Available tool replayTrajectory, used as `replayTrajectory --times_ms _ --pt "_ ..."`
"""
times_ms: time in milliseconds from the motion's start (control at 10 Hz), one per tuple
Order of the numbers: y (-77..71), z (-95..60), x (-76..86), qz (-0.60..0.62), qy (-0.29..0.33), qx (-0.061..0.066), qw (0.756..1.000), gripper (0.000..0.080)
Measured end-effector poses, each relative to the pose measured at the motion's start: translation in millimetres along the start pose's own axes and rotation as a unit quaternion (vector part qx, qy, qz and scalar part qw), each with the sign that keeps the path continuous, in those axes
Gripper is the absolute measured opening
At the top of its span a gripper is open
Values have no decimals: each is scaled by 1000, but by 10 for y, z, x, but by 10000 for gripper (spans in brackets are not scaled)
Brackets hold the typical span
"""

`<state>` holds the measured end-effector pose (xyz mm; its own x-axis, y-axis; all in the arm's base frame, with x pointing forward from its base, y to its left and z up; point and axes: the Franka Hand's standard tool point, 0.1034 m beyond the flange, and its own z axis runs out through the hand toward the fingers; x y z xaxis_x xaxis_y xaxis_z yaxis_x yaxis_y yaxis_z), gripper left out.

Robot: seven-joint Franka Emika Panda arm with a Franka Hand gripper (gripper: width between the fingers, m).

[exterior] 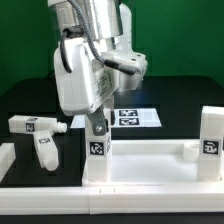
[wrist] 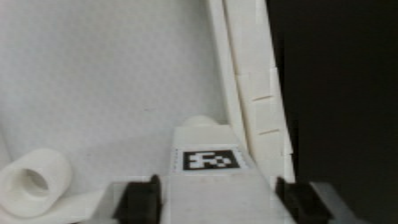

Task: Assemble desk

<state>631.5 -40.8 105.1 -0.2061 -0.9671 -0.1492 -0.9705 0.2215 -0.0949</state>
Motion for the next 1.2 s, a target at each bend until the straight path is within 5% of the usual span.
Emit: replayTrajectory --times_ms 200,400,500,900,1000,1200 --pt "-28 -120 -60 -20 -6 6 1000 604" --pt "-17 -404 -198 -35 -18 18 999 642" --pt "-48 -490 -263 -37 -24 9 999 642" --pt "-7 -423 -286 -43 -23 8 999 649" --pt "134 -373 -398 -50 -24 1 998 649" --pt "673 -147 -604 -60 -17 -19 998 649"
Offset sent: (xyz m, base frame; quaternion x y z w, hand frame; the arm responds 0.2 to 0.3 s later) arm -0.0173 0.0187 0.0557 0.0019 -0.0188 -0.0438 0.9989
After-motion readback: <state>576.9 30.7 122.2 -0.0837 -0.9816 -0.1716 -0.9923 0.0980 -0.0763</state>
